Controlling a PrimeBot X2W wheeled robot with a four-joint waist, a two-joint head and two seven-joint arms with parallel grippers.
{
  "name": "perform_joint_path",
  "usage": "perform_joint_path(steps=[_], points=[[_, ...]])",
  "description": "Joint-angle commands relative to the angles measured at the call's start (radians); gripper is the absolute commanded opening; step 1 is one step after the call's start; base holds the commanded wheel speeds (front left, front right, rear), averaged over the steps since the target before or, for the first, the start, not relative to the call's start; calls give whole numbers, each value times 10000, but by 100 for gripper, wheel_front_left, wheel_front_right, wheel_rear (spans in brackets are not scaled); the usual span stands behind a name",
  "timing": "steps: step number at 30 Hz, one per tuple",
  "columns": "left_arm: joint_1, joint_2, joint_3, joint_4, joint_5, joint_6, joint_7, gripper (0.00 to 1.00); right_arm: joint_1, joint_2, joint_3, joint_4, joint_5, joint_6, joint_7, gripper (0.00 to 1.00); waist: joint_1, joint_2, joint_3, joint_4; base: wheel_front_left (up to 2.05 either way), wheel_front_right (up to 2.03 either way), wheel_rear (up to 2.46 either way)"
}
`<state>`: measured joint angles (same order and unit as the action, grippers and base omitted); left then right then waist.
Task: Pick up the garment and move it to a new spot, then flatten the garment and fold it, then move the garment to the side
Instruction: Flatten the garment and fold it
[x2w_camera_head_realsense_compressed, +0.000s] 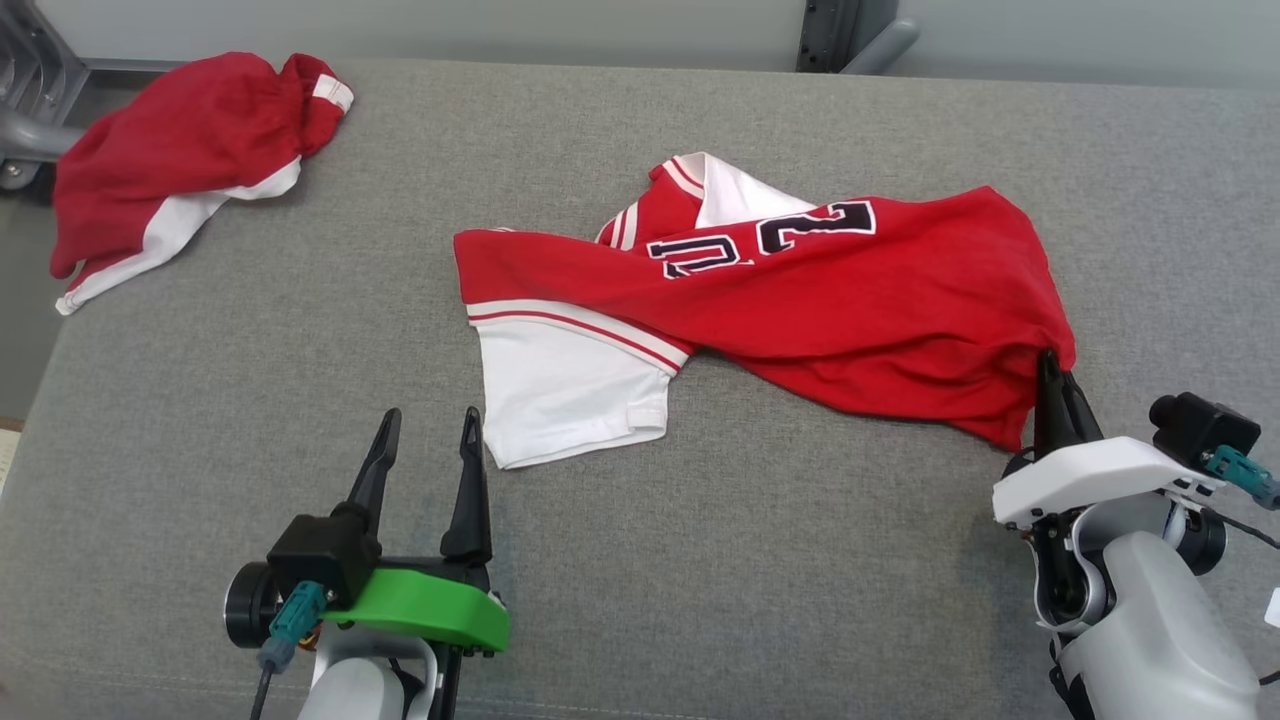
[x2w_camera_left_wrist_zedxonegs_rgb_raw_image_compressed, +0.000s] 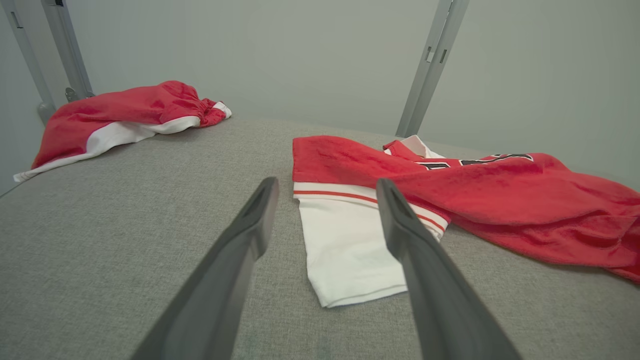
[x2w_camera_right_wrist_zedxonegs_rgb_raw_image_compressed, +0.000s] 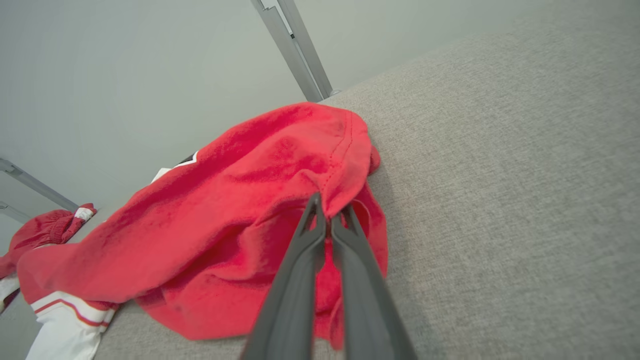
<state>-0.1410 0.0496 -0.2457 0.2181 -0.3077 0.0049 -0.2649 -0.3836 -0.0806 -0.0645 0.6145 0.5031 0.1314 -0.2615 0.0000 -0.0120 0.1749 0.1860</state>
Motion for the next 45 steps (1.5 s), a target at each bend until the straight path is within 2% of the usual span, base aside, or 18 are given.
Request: perform_joint_path(steps=[1, 7, 13, 17, 20, 26, 31, 38, 42, 45], points=[[114, 18, 13, 27, -39, 23, 12, 100, 135, -77, 45, -60, 6, -13, -24, 0, 0, 120, -73, -56, 0, 0, 0], [173, 18, 49, 44, -53, 26, 12, 100, -235, -534, 335, -461, -79, -15, 88, 0, 0, 120, -248, -163, 0, 0, 0], [57, 18, 15, 80, -81, 10, 10, 100, -1832, -1255, 677, -299, -668, -15, 697, 0, 0, 120, -296, -208, 0, 0, 0], [-31, 18, -60, 131, -117, -20, 12, 100, -3055, -1427, 939, 28, -873, -15, 808, 0, 0, 120, -335, -125, 0, 0, 0], [15, 18, -36, 143, -136, 23, 10, 100, -3340, -1368, 1322, 140, -863, -15, 794, 0, 0, 120, -374, -124, 0, 0, 0], [219, 16, 106, 74, -178, 124, 10, 100, -1883, -1509, 2270, -323, -357, -15, 843, 0, 0, 120, -425, -445, 0, 0, 0], [246, 16, 276, 8, -85, 118, 10, 100, 15, -1620, 2406, -1140, 59, -13, 771, 0, 0, 120, -374, -917, 0, 0, 0], [181, 18, 399, 25, 12, 19, 12, 100, 2027, -1115, 2176, -2229, 457, -13, 1057, 0, 0, 120, -339, -1393, 0, 0, 0], [134, 19, 409, 82, 30, -19, 11, 100, 2585, -735, 2114, -2243, 551, -13, 1283, 0, 0, 120, -361, -1476, 0, 0, 0], [101, 18, 427, 110, 34, -28, 12, 100, 2784, -778, 2358, -2164, 373, -13, 1480, 0, 0, 120, -392, -1507, 0, 0, 0]])
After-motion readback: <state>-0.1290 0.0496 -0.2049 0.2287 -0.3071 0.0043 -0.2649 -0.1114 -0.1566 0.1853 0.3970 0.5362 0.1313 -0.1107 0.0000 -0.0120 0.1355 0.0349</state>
